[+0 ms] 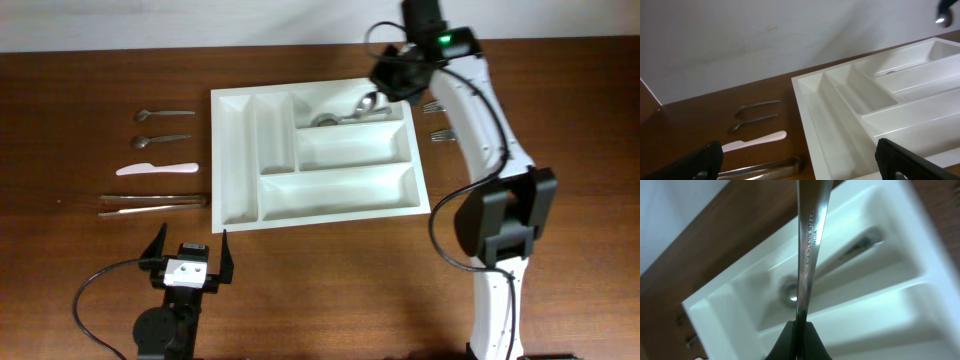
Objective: Pack container
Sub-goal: 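Lift the small spoon and lower it into the tray's top compartment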
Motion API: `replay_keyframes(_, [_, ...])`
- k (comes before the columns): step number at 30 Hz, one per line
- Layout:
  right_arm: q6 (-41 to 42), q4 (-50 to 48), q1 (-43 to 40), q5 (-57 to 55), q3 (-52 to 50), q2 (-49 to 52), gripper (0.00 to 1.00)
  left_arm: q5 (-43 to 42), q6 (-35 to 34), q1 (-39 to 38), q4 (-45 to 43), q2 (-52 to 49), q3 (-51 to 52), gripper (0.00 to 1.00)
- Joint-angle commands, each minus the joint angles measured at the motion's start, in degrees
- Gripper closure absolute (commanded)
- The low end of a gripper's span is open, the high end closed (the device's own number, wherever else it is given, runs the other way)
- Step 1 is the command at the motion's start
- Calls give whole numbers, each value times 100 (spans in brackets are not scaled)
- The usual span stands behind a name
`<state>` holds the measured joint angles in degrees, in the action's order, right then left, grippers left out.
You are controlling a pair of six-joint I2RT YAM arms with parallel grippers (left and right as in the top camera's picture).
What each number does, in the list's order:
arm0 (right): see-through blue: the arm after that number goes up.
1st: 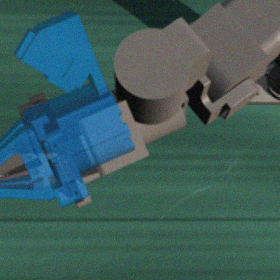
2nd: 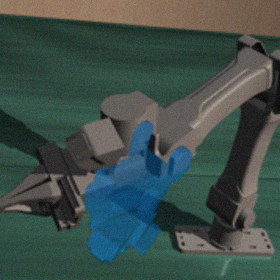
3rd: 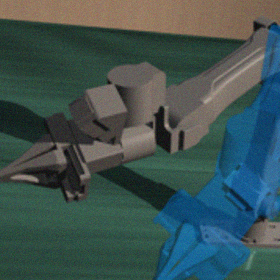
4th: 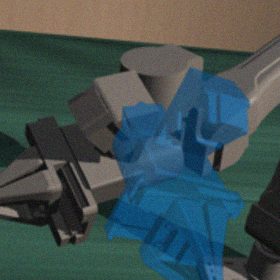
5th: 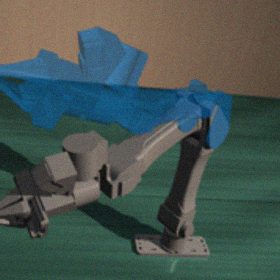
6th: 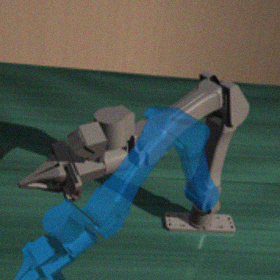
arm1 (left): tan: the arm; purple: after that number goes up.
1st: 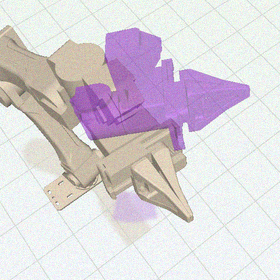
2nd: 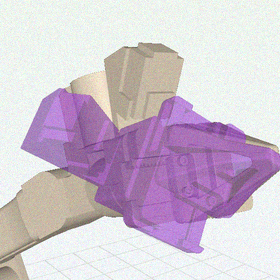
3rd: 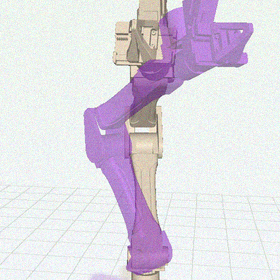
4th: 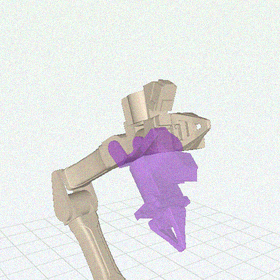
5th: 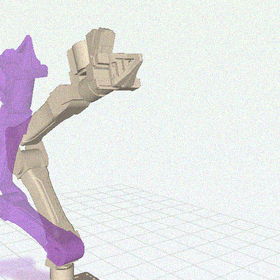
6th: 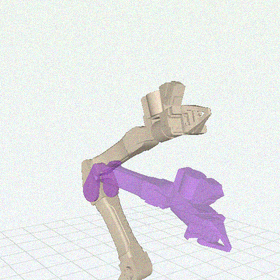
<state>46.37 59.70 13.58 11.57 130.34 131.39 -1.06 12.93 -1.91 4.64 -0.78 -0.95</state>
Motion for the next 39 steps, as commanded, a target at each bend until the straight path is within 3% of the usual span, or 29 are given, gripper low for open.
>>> replay_keyframes(1, [1237, -142, 402, -780, 125, -201, 96, 37, 85, -17, -11, 44, 46, 1])
replay_keyframes(4, [2240, -236, 706, -1578, 122, -146, 96, 37, 87, -17, -11, 44, 46, 1])
replay_keyframes(9, [3112, -505, 1003, -2420, 114, 24, 96, 37, 87, -17, -11, 44, 46, 1])
replay_keyframes(33, [4463, -815, 1008, -1829, 107, 1043, 96, 39, 87, -17, -7, 42, 44, 1])
replay_keyframes(39, [4461, -809, 1014, -1613, 107, 1222, 96, 39, 87, -17, -7, 42, 44, 1])
